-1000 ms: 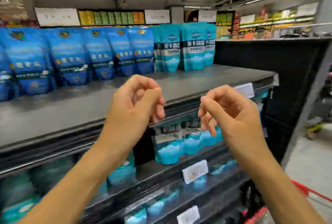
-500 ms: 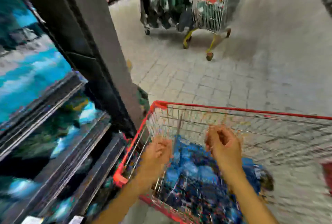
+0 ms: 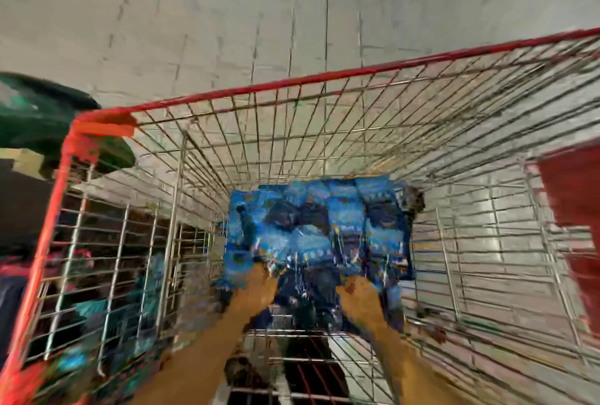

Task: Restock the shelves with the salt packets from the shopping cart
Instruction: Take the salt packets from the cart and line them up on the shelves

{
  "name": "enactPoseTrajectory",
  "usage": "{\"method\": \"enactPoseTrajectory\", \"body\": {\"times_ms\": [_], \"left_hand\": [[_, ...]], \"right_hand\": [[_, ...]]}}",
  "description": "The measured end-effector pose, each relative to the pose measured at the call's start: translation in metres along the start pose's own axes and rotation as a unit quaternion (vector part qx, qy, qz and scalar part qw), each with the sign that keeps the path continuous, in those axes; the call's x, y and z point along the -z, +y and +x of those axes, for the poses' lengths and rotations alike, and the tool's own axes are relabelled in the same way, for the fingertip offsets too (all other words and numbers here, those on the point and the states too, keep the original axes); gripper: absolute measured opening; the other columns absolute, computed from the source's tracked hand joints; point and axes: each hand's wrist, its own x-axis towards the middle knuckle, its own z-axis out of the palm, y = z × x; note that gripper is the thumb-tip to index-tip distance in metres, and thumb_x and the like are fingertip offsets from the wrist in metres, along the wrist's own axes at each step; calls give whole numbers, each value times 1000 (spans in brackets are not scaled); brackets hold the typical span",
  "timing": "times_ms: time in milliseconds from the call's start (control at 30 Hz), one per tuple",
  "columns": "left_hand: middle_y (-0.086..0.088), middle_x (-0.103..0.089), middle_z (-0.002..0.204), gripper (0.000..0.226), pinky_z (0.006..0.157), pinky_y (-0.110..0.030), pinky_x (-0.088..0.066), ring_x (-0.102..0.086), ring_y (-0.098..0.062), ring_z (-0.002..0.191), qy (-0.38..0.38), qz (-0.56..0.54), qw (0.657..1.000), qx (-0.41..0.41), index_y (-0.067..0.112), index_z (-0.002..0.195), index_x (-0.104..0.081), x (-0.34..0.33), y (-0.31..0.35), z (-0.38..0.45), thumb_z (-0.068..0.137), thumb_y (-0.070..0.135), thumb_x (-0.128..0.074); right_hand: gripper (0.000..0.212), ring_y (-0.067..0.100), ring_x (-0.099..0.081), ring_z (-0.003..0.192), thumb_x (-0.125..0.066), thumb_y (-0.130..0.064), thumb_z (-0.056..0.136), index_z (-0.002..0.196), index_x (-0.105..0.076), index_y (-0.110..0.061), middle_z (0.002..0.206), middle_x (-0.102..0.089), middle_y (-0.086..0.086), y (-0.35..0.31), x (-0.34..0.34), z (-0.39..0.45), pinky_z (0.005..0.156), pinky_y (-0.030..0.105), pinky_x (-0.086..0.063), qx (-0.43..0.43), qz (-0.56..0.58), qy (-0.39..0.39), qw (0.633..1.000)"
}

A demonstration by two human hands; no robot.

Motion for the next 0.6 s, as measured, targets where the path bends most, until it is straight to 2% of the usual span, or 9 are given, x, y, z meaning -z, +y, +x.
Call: {"method": "enactPoseTrajectory", "body": {"times_ms": [33,100,167,233,300,400,467,533,600], "left_hand": [[-28,-67,104,30,88,-44,-54,-64,-40,100,21,29,999,5,-11,110,-61,-4,-10,18,98,14,-51],[-31,-60,119,44,95,-51,-49,-58,-43,111,45,76,996,29,-13,122,-53,-11,-28,50,95,21,-56],[-23,-61,115,45,90,-48,-52,-60,-37,106,81,111,990,43,-5,119,-52,-17,-38,71,92,30,-62],[-18,-63,109,45,85,-44,-54,-61,-33,100,96,151,983,45,0,110,-53,-24,-41,90,90,37,-66],[-14,-65,102,46,79,-38,-55,-60,-29,90,123,187,974,24,5,100,-53,-31,-43,105,85,44,-72],[-7,-62,84,58,68,-35,-53,-61,-27,81,176,168,970,18,6,95,-52,-42,-43,114,72,51,-81],[-12,-66,99,68,77,-42,-57,-64,-31,94,175,140,973,46,4,104,-59,-47,-45,120,65,53,-85],[-15,-64,111,72,81,-46,-56,-63,-34,100,174,109,976,66,6,109,-60,-50,-46,123,60,52,-88],[-12,-67,109,65,80,-44,-57,-64,-32,98,162,67,982,72,9,109,-63,-50,-46,124,62,47,-89]], "right_hand": [[22,29,-58,89,-60,-19,96,76,-54,-11,91,-61,22,4,-12,15,83,40,-47,-9,8,-13,1000],[31,27,-56,89,-63,-28,95,100,-58,2,94,-58,18,9,-33,42,74,36,-42,-27,7,-34,999],[49,26,-57,96,-63,-42,94,110,-55,4,100,-57,21,12,-49,67,76,35,-41,-30,-18,-37,999],[74,34,-57,117,-57,-56,92,129,-49,8,126,-57,26,12,-65,88,89,39,-47,-45,-67,-34,996],[89,37,-46,131,-52,-64,91,144,-36,5,146,-43,23,11,-76,104,103,45,-46,-48,-117,-11,992],[102,36,-46,132,-62,-64,85,148,-23,7,145,-45,22,8,-88,118,105,45,-44,-44,-147,63,986],[109,36,-48,131,-72,-60,80,148,-18,6,143,-48,21,11,-95,125,107,47,-41,-66,-120,77,988],[94,35,-56,121,-80,-52,75,138,-38,2,134,-57,19,14,-99,134,102,47,-45,-91,-35,33,995],[60,30,-64,102,-87,-37,72,114,-62,-2,115,-68,15,16,-101,137,88,39,-53,-97,80,-23,992]]}}
